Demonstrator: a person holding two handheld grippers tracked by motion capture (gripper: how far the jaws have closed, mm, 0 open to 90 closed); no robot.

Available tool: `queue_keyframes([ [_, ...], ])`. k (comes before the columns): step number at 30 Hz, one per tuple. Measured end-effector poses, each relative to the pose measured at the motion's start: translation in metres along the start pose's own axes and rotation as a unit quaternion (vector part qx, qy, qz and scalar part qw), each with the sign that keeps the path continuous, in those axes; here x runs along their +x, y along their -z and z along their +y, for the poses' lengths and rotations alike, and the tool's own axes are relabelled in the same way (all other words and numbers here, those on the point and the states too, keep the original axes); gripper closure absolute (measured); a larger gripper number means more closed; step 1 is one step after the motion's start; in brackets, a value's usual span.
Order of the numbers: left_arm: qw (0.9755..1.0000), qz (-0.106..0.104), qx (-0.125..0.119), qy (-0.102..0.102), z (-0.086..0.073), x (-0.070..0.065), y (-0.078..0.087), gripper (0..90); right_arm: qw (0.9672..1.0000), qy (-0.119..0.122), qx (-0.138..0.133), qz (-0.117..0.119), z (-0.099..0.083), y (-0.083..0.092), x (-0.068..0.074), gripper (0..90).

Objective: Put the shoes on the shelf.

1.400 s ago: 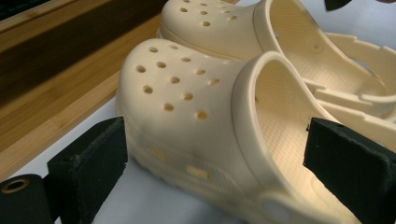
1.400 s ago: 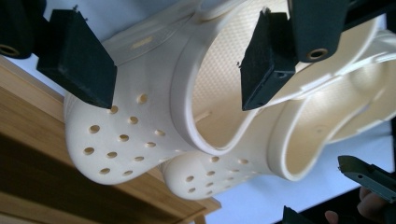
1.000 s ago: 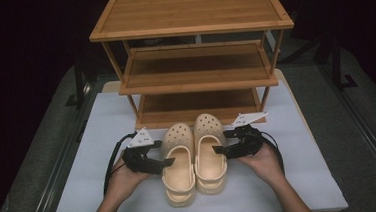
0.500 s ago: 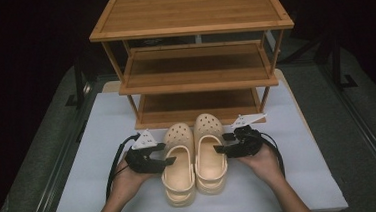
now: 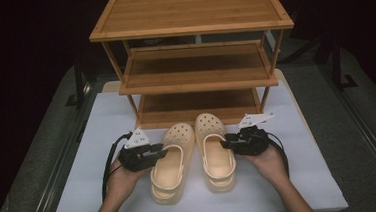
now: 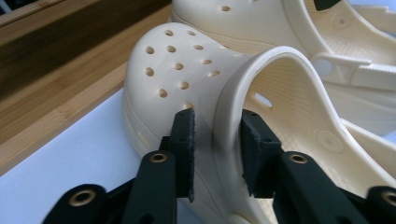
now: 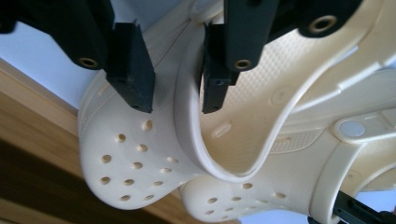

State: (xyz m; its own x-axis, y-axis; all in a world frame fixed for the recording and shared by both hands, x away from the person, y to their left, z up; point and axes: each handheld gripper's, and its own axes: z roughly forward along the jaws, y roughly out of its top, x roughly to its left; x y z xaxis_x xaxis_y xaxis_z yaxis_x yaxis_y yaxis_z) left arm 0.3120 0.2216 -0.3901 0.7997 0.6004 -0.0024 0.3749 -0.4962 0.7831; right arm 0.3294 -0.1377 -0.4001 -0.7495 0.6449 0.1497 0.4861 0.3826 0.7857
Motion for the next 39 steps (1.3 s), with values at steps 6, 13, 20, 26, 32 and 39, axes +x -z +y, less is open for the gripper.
queue_keyframes([
  [6, 0.9997, 0.022, -0.005, -0.009, 0.000, 0.001, 0.003, 76.6, 0.9997, 0.003, -0.013, -0.018, -0.002, 0.007, -0.006, 75.3],
  [13, 0.9995, 0.030, -0.007, -0.008, 0.000, 0.004, 0.006, 80.7, 0.9990, 0.009, -0.023, -0.037, -0.002, 0.012, -0.008, 79.8],
  [20, 0.9988, 0.042, -0.023, 0.003, 0.000, 0.014, 0.019, 83.6, 0.9978, 0.008, -0.039, -0.053, -0.003, 0.023, -0.013, 83.2],
  [26, 0.9982, 0.048, -0.034, 0.006, 0.004, 0.020, 0.023, 83.7, 0.9970, 0.005, -0.046, -0.063, -0.002, 0.029, -0.016, 84.2],
  [32, 0.9969, 0.063, -0.045, 0.011, 0.014, 0.032, 0.024, 83.7, 0.9959, 0.008, -0.049, -0.075, 0.006, 0.033, -0.021, 84.2],
  [39, 0.9945, 0.085, -0.060, 0.016, 0.027, 0.048, 0.014, 83.7, 0.9946, 0.003, -0.052, -0.089, 0.013, 0.029, -0.036, 84.1],
])
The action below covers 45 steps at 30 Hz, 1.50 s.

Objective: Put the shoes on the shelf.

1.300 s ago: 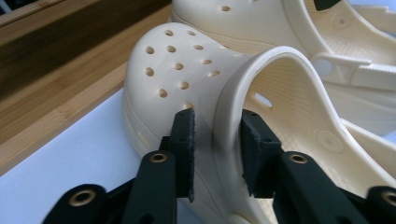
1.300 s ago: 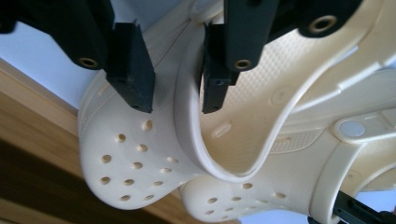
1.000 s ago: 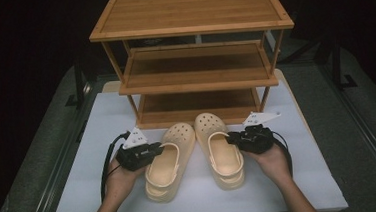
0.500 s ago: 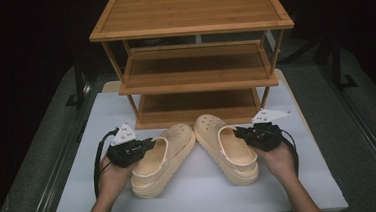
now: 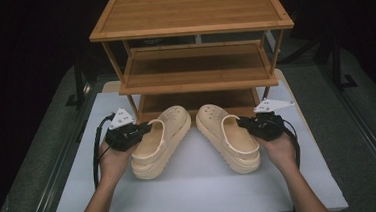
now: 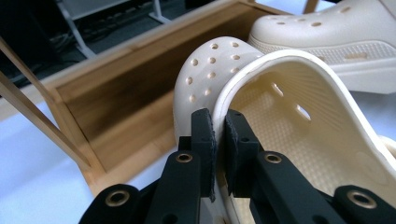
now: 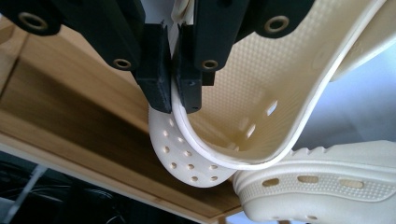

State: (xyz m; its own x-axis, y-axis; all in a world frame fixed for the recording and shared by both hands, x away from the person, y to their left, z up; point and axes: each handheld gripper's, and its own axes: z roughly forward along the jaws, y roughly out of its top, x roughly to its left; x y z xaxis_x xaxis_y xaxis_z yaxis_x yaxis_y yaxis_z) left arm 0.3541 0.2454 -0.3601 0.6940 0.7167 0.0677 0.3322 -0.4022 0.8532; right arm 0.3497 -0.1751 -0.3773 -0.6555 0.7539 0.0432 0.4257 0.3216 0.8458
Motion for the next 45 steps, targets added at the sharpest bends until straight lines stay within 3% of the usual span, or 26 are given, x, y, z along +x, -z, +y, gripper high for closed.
queue_keyframes([
  [6, 1.0000, 0.007, -0.001, 0.005, 0.007, 0.008, -0.022, 83.7, 0.9998, -0.009, -0.007, -0.016, 0.008, -0.012, -0.015, 84.1],
  [11, 0.9996, 0.026, -0.003, 0.000, 0.013, 0.012, -0.041, 83.7, 0.9992, -0.011, -0.008, -0.037, 0.013, -0.027, -0.024, 84.0],
  [24, 0.9975, 0.066, -0.014, -0.020, 0.020, 0.013, -0.087, 83.6, 0.9969, -0.009, -0.014, -0.076, 0.025, -0.059, -0.035, 83.9],
  [34, 0.9954, 0.087, -0.012, -0.038, 0.023, 0.012, -0.104, 83.5, 0.9953, -0.013, -0.023, -0.094, 0.023, -0.068, -0.041, 83.9],
  [36, 0.9938, 0.100, -0.009, -0.047, 0.024, 0.009, -0.108, 83.4, 0.9948, -0.014, -0.023, -0.098, 0.021, -0.071, -0.042, 83.8],
  [40, 0.9929, 0.104, -0.001, -0.058, 0.024, 0.009, -0.112, 83.3, 0.9947, -0.015, -0.023, -0.099, 0.021, -0.074, -0.043, 83.6],
  [45, 0.9937, 0.100, -0.007, -0.050, 0.023, 0.009, -0.114, 82.2, 0.9945, -0.013, -0.024, -0.102, 0.021, -0.075, -0.041, 83.2],
])
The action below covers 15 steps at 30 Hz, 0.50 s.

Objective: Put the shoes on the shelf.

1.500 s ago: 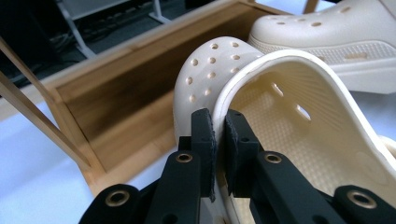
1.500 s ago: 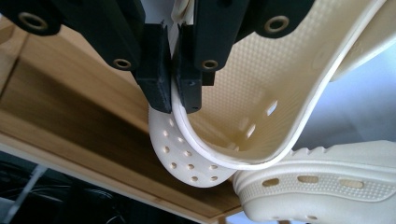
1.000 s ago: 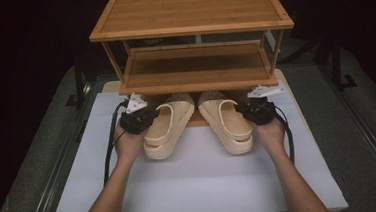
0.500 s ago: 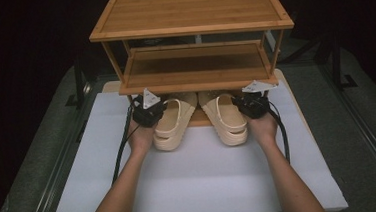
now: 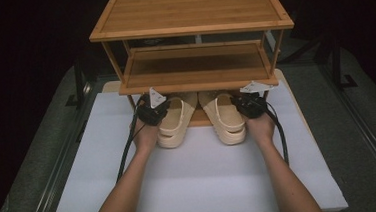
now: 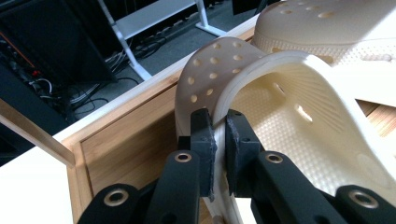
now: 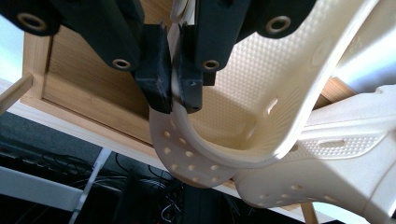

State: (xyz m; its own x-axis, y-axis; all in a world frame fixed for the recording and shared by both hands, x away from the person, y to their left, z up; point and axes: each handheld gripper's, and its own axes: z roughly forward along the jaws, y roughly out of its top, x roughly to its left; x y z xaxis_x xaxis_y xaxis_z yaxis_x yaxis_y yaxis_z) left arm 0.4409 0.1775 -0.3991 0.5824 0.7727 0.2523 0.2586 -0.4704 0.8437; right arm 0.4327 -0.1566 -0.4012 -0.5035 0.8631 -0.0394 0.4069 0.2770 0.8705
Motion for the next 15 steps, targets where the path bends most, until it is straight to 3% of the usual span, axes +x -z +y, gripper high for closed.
queue_keyframes([
  [4, 0.9998, -0.015, -0.005, 0.012, 0.000, 0.000, 0.002, 76.0, 1.0000, -0.001, 0.002, 0.007, 0.000, 0.000, 0.001, 80.6],
  [8, 0.9992, -0.026, -0.013, 0.028, 0.003, 0.004, 0.007, 62.3, 0.9999, -0.003, 0.005, 0.014, 0.000, 0.003, 0.001, 76.9],
  [11, 0.9984, -0.044, -0.008, 0.036, 0.003, 0.006, 0.013, 53.8, 0.9992, -0.024, -0.007, 0.031, 0.002, 0.010, -0.002, 70.9],
  [15, 0.9973, -0.061, -0.001, 0.040, 0.005, 0.010, 0.022, 42.9, 0.9987, -0.027, -0.002, 0.042, 0.006, 0.020, -0.002, 59.8],
])
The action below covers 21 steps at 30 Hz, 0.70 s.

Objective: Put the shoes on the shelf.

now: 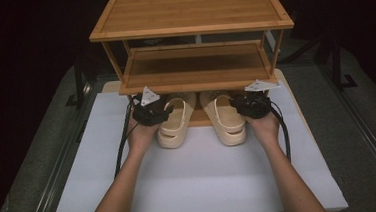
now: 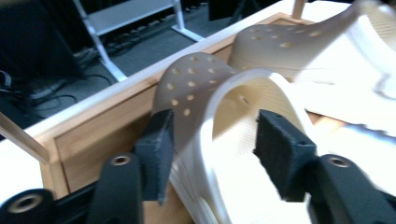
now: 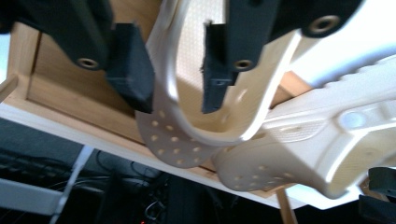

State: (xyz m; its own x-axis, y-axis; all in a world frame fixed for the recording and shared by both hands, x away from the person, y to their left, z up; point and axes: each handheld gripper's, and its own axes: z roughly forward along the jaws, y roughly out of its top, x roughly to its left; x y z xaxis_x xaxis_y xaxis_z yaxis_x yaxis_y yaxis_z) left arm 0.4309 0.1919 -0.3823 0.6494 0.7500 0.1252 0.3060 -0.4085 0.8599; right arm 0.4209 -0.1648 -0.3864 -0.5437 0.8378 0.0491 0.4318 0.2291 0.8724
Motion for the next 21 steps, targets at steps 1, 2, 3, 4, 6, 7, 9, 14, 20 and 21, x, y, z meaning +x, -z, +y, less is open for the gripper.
queue_keyframes([
  [1, 0.9998, -0.017, 0.002, 0.009, 0.001, 0.001, 0.010, 39.2, 1.0000, -0.004, 0.004, 0.006, 0.001, 0.004, 0.000, 55.5],
  [2, 0.9996, -0.026, 0.004, 0.012, 0.001, 0.002, 0.014, 37.1, 0.9999, -0.007, 0.006, 0.011, 0.001, 0.007, 0.001, 52.8],
  [3, 0.9993, -0.033, 0.004, 0.014, 0.000, 0.002, 0.019, 35.4, 0.9998, -0.008, 0.008, 0.017, 0.001, 0.010, 0.001, 49.6],
  [4, 0.9993, -0.033, 0.004, 0.014, 0.000, 0.002, 0.019, 33.4, 0.9996, -0.010, 0.010, 0.022, 0.001, 0.014, 0.001, 46.6],
  [6, 0.9982, -0.057, 0.006, 0.019, -0.004, 0.002, 0.034, 29.6, 0.9994, -0.013, 0.010, 0.032, -0.001, 0.022, 0.002, 42.7],
  [7, 0.9976, -0.066, 0.010, 0.020, -0.006, 0.002, 0.039, 26.9, 0.9992, -0.012, 0.012, 0.036, -0.002, 0.026, 0.003, 38.9],
  [9, 0.9964, -0.081, 0.013, 0.018, -0.011, 0.001, 0.047, 22.5, 0.9988, -0.011, 0.021, 0.043, -0.006, 0.034, 0.005, 34.6],
  [14, 0.9940, -0.105, 0.025, 0.018, -0.026, -0.002, 0.063, 12.8, 0.9977, -0.006, 0.037, 0.057, -0.017, 0.050, 0.009, 23.9],
  [20, 0.9907, -0.126, 0.050, 0.014, -0.048, -0.007, 0.061, 0.8, 0.9958, -0.002, 0.063, 0.066, -0.041, 0.054, 0.014, 11.1],
  [21, 0.9898, -0.131, 0.053, 0.014, -0.051, -0.008, 0.059, 0.0, 0.9955, -0.006, 0.067, 0.067, -0.044, 0.053, 0.014, 9.0],
])
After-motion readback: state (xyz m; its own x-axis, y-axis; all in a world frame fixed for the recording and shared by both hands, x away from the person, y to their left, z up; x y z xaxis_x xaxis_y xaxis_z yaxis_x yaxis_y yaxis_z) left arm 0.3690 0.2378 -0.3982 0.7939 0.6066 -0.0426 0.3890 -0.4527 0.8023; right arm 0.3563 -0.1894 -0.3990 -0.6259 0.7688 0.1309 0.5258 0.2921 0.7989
